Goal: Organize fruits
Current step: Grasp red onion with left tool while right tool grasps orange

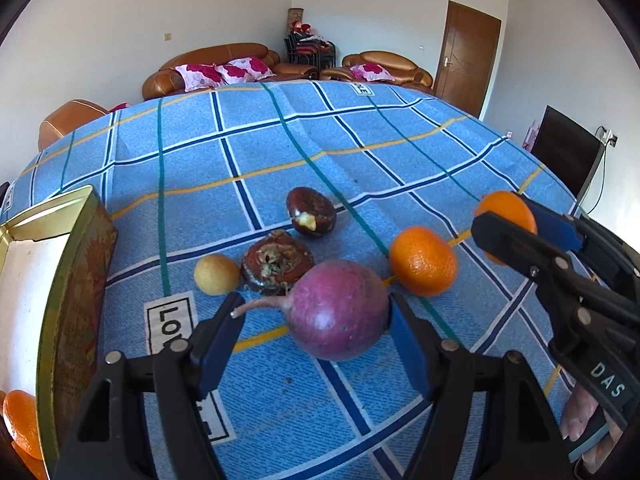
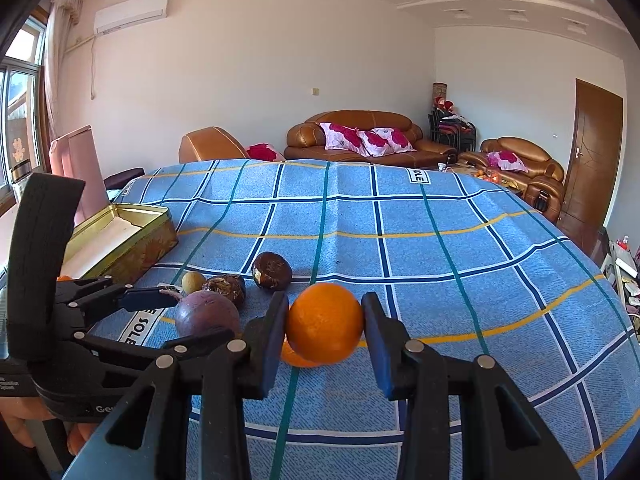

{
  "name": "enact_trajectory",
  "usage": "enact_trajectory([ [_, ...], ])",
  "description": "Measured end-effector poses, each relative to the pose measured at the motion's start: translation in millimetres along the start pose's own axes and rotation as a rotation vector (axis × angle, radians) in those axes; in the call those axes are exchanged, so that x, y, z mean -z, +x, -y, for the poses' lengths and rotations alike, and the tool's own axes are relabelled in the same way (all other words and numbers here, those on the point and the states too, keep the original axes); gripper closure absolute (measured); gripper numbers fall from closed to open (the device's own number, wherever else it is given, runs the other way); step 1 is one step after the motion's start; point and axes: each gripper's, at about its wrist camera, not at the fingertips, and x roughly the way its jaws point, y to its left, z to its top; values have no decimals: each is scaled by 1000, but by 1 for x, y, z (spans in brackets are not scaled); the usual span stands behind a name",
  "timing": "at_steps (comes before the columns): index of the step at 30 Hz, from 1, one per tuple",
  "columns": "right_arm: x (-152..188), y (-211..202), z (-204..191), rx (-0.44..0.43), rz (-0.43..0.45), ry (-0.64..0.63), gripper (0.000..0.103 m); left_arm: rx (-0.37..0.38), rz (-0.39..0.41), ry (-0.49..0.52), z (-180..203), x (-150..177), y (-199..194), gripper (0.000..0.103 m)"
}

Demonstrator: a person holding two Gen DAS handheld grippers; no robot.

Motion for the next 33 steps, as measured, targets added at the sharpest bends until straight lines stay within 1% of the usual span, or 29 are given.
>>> enact_trajectory([
  [1,0,0,0,-1,-1,-1,63,17,0,6,1,0,0,45],
  [2,0,0,-1,-2,-1,-1,63,15,-2,21,4,1,0,50],
  [4,0,0,0,-4,-1,0,63,0,-1,32,6,2,-1,50],
  [5,0,0,0,-5,-1,1,63,8,-1,31,6,2,-2,50],
  [9,0,-1,1,-6,3,3,63,9,10,3,-1,5,-7,51],
  [11,0,-1,0,-6,4,3,63,16,40,-5,-3,6,-13,51],
  [20,1,-9,-1,-31,44,-9,63,-17,156,-37,-10,13,-39,51],
  [28,1,-16,-4,-53,82,-25,63,-74,254,-20,-5,16,-56,51],
  [33,1,-20,-6,-64,104,-36,63,-104,297,-14,-4,18,-64,51],
])
